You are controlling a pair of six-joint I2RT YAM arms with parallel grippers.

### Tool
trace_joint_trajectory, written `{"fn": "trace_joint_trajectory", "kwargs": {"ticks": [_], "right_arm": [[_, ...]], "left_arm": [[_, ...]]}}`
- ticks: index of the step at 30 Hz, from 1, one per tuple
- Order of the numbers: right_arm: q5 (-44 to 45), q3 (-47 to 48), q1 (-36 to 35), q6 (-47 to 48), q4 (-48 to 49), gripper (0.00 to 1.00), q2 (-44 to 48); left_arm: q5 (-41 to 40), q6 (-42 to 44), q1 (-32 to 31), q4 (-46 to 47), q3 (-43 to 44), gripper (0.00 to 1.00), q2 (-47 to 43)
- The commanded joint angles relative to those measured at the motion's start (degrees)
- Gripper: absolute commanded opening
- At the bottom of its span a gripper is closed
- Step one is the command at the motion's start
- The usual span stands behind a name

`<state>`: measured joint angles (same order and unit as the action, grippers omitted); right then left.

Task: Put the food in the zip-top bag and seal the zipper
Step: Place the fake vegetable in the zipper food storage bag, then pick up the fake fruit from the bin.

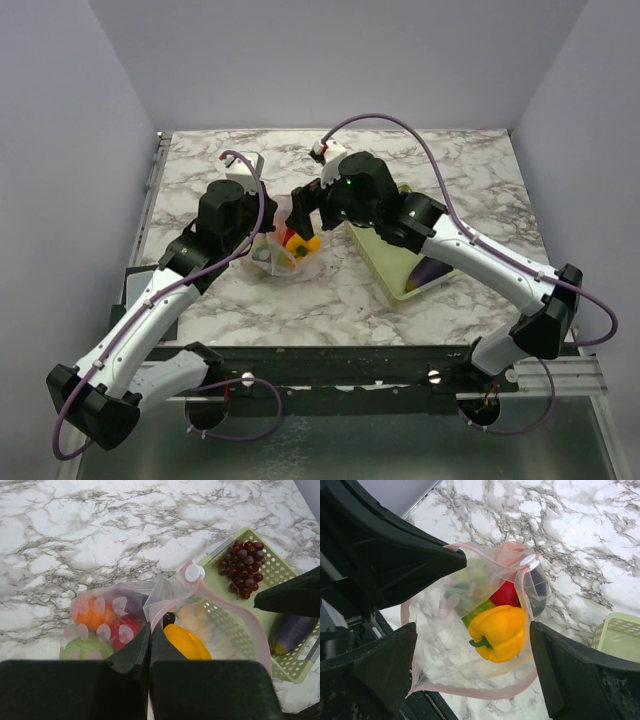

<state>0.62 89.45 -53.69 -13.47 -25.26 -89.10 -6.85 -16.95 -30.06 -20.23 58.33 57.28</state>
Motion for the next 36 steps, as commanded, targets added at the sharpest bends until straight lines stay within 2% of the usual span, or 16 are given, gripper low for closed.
{"fn": "trace_joint_trajectory", "kwargs": {"ticks": [1,5,20,24,30,36], "right_arm": [[2.0,-1.79,-0.56,-1.74,0.97,1.0,4.02],[4.55,-3.14,-0.54,-3.01,0.78,1.0,6.48],[24.39,-9.26,-0.41,-5.73,-4.37,1.0,11.95],[29.49,-9.63,0.44,-7.78,-9.08,1.0,10.79],[32.15,-13.63,3.21,-10.29,-11.31,0.99,10.43],[30.04,-19.25,9.86,-12.36,-10.01,0.97,10.14]], "left_arm": [[1.05,-0.58,0.35,1.29,-0.76,0.01,-0.68],[1.13,-0.61,0.32,1.31,-0.76,0.01,-0.59],[1.21,-0.64,0.32,1.48,-0.93,0.01,-0.32],[1.05,-0.7,0.35,1.57,-1.0,0.01,-0.11],[1.05,-0.71,0.33,1.56,-1.02,0.01,-0.06],[1.05,-0.67,0.35,1.51,-1.02,0.01,-0.32]]}}
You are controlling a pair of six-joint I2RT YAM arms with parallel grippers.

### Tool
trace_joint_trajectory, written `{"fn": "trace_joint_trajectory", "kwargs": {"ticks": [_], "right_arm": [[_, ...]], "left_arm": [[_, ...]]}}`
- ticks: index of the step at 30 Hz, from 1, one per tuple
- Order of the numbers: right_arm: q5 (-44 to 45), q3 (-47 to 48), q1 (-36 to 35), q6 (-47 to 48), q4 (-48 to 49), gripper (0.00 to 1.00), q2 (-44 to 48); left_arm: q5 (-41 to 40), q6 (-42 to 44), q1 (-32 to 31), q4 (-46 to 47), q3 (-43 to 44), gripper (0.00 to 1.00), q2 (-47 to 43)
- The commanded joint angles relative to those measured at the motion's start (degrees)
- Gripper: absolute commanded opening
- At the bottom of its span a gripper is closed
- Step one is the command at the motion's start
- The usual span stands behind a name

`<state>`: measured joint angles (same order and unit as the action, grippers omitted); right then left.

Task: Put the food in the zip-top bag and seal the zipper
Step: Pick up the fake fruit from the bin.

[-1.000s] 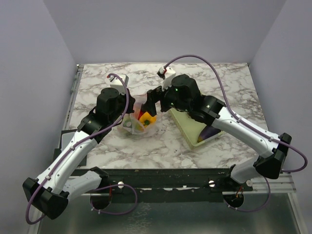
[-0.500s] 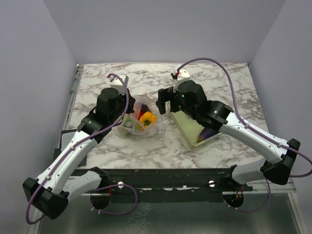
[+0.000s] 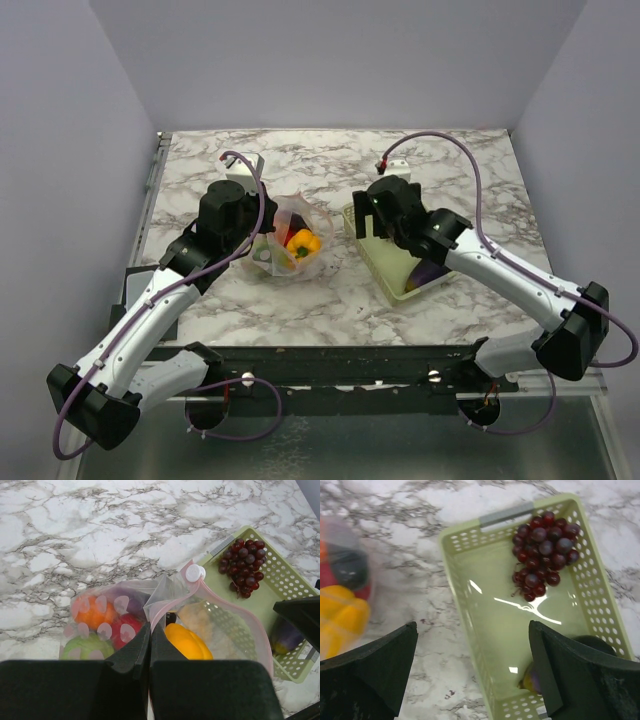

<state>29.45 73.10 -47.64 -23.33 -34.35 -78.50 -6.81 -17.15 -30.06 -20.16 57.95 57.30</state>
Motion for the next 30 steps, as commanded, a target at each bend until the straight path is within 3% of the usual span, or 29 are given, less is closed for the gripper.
{"fn": "trace_joint_trajectory", "kwargs": {"ticks": [1,12,30], "right_arm": [[0.51,-3.81,5.02,-2.68,-0.22,0.97,-0.69],[-5.3,-5.99,15.05,-6.33,5.2,0.95,-10.68],[-3.22,0.28,20.8,-7.38,9.96,0.88,-24.99]], "left_arm": [[1.01,-0.48,0.29,1.46,-0.65,0.01,-0.37],[0.92,-0.48,0.35,1.49,-0.69,0.01,-0.28],[0.74,-0.26,0.35,1.5,-0.66,0.01,0.09]]}}
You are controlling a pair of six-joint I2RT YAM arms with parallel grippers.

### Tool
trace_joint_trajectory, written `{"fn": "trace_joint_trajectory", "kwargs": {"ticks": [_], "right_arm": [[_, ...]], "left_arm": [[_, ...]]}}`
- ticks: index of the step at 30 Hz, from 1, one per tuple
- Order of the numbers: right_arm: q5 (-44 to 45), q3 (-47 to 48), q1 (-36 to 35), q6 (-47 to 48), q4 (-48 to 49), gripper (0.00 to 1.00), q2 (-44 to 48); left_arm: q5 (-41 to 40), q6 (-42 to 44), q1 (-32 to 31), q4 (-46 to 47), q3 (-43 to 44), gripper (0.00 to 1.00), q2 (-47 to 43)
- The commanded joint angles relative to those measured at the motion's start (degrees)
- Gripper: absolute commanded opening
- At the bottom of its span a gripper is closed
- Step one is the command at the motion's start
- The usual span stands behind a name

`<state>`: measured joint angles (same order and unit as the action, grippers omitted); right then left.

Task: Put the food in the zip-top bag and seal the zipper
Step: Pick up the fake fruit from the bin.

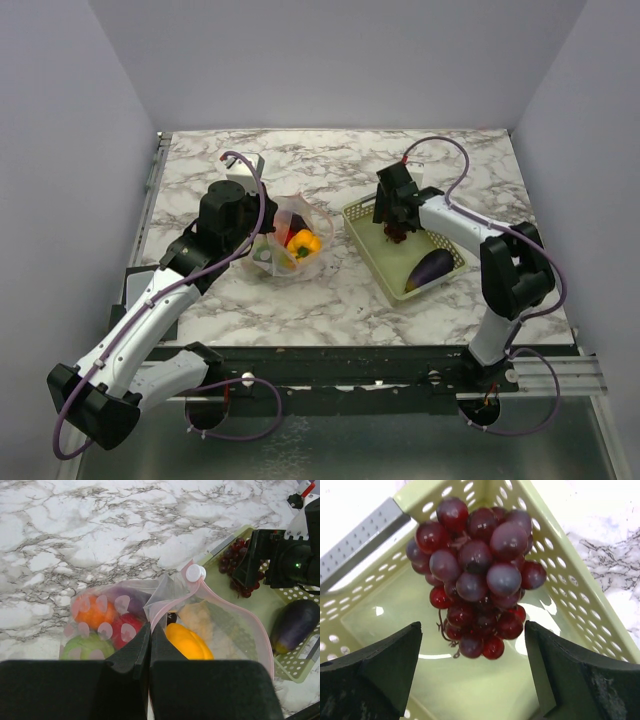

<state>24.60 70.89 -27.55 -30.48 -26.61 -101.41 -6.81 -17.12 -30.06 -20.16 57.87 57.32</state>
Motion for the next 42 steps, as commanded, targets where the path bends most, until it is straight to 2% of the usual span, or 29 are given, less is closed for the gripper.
{"fn": "trace_joint_trajectory", "kwargs": {"ticks": [1,13,16,21,26,27,42], "right_arm": [[1.86,2.88,0.89,0.02,2.46,0.88,-2.52],[3.36,4.25,2.35,1.97,4.93,0.78,-8.24],[3.38,4.21,2.45,2.22,5.29,0.7,-9.25],[3.11,3.83,2.53,3.23,5.65,0.44,-9.62],[3.32,3.61,2.5,3.65,5.02,0.05,-8.6],[3.27,3.45,2.5,3.64,4.99,0.01,-8.18],[-1.31,-2.03,2.51,4.89,5.44,0.01,4.24]], "left_arm": [[0.74,-0.21,0.32,1.49,-0.64,0.01,0.07],[0.74,-0.23,0.35,1.49,-0.65,0.02,0.49],[0.88,-0.19,0.44,1.47,-0.63,0.02,0.66],[0.9,-0.22,0.48,1.49,-0.59,0.02,0.68],[0.9,-0.2,0.53,1.46,-0.63,0.02,0.69],[0.92,-0.22,0.53,1.46,-0.64,0.02,0.69],[1.09,-0.44,0.6,1.42,-0.57,0.02,0.6]]}}
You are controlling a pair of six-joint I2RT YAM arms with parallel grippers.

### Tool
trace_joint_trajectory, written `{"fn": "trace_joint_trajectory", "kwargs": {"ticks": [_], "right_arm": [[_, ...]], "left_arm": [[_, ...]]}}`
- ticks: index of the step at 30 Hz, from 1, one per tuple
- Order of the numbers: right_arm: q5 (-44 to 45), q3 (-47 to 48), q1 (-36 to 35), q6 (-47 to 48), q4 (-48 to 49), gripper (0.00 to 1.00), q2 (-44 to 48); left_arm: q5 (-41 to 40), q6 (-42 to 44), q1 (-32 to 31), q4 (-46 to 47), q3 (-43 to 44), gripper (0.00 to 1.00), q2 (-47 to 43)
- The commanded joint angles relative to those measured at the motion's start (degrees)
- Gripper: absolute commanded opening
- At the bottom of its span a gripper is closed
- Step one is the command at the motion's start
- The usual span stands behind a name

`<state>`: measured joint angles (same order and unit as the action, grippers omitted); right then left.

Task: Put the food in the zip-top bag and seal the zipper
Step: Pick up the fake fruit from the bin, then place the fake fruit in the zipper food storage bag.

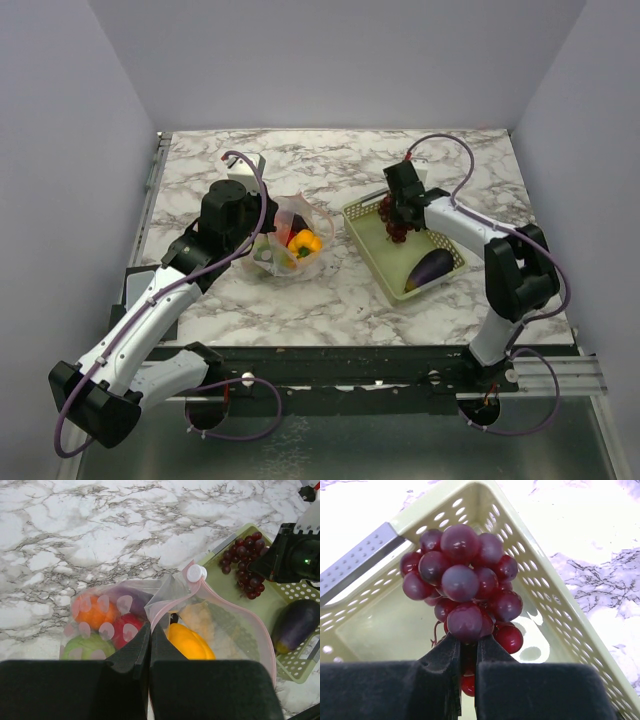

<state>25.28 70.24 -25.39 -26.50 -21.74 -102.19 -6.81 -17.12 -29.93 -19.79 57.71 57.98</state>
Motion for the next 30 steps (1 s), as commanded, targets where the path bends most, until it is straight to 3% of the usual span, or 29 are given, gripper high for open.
{"fn": "trace_joint_trajectory", "kwargs": {"ticks": [1,13,30], "right_arm": [[-2.12,-1.85,0.41,1.0,0.49,0.01,5.85],[-7.05,-8.47,0.25,3.29,2.36,0.01,20.2],[-27.88,-14.99,-1.13,12.84,11.15,0.01,43.16]], "left_arm": [[1.1,-0.37,0.43,1.02,-0.41,0.02,-0.06],[1.1,-0.53,0.47,1.07,-0.49,0.02,-0.31],[1.09,-0.57,0.45,1.07,-0.49,0.02,-0.32]]}}
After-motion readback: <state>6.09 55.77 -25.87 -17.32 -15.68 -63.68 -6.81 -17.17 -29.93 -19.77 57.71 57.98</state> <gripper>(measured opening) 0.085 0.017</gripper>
